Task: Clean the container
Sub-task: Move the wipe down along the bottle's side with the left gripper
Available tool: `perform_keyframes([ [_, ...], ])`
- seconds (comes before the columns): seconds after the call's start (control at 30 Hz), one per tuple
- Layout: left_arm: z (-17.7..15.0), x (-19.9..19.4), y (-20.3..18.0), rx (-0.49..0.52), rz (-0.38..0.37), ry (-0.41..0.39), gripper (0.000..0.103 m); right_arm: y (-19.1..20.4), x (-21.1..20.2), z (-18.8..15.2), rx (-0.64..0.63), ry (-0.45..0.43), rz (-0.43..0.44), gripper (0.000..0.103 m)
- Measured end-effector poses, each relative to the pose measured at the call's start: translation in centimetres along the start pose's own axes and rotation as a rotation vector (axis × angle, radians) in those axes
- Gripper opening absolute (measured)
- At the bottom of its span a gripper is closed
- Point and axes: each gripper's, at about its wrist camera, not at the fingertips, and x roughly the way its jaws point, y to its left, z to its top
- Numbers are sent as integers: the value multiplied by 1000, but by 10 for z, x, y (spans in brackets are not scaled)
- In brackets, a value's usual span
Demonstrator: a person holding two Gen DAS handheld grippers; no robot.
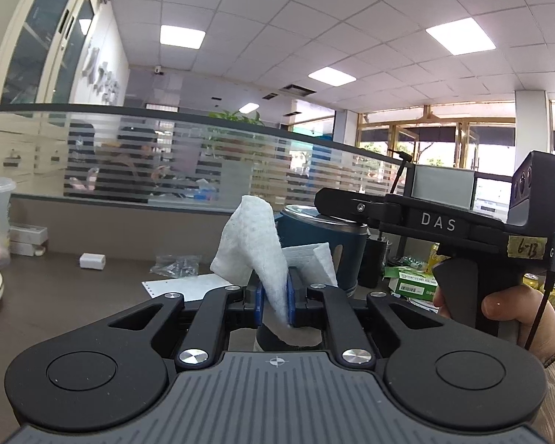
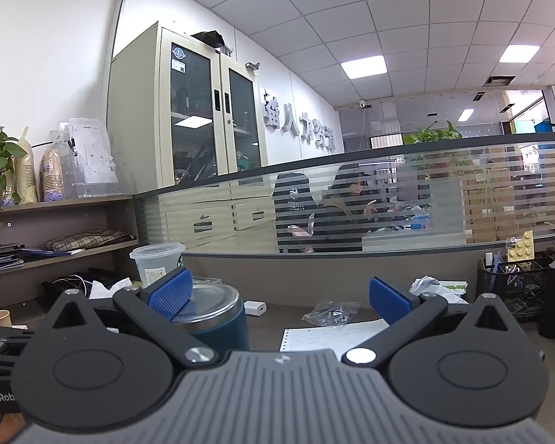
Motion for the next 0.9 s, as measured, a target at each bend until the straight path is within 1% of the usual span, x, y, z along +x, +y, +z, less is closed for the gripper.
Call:
perform_keyframes([
  [0.07,-2,4,7,-26,13,19,18,1,0,0,-2,0,0,103],
  [0.2,-4,8,16,-74,-41,17,15,6,-1,3,0,1,-2,103],
  [0.3,-3,10,18,-91,-48,4,15,8,-2,3,3,2,-2,103],
  [0.43,-3,13,21,-116,-47,-7,14,9,-2,3,7,3,-5,103],
  [0.9,-10,19,17,-128,-4,13,13,14,2,5,12,3,-6,103],
])
